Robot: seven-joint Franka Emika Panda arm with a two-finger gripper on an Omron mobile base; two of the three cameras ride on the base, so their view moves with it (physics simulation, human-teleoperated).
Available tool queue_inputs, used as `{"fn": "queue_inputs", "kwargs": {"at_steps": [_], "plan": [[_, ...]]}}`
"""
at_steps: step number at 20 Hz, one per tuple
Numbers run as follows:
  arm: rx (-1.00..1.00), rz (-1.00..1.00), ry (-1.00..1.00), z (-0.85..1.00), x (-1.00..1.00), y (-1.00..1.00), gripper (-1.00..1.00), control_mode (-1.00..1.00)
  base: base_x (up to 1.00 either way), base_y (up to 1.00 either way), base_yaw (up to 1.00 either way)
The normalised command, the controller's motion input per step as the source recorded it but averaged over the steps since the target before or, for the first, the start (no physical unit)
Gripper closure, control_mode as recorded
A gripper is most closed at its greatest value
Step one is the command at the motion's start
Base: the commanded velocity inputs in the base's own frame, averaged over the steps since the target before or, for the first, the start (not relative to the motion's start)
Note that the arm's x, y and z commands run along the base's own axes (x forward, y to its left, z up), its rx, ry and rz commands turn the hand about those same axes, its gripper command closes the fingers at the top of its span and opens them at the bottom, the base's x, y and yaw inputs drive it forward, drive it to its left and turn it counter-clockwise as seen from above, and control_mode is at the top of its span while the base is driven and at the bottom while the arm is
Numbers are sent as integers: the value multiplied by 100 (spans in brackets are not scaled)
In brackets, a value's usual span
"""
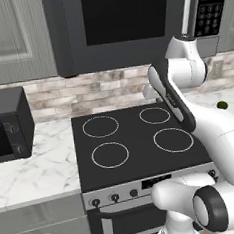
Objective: Place the sponge inside the microwave to prepare for sanitizing.
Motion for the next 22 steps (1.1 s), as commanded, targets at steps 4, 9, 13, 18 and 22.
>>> {"fn": "queue_inputs", "kwargs": {"at_steps": [4,9,13,18,22], "plan": [[0,0,0,0,-7,0,-100,-100,0,0,0],[0,0,-6,0,-25,-7,-100,-100,0,0,0],[0,-3,-10,7,-24,-14,-100,-100,0,0,0],[0,-5,-2,16,-19,-21,-100,-100,0,0,0],[0,-8,-12,26,-15,-26,-100,-100,0,0,0]]}}
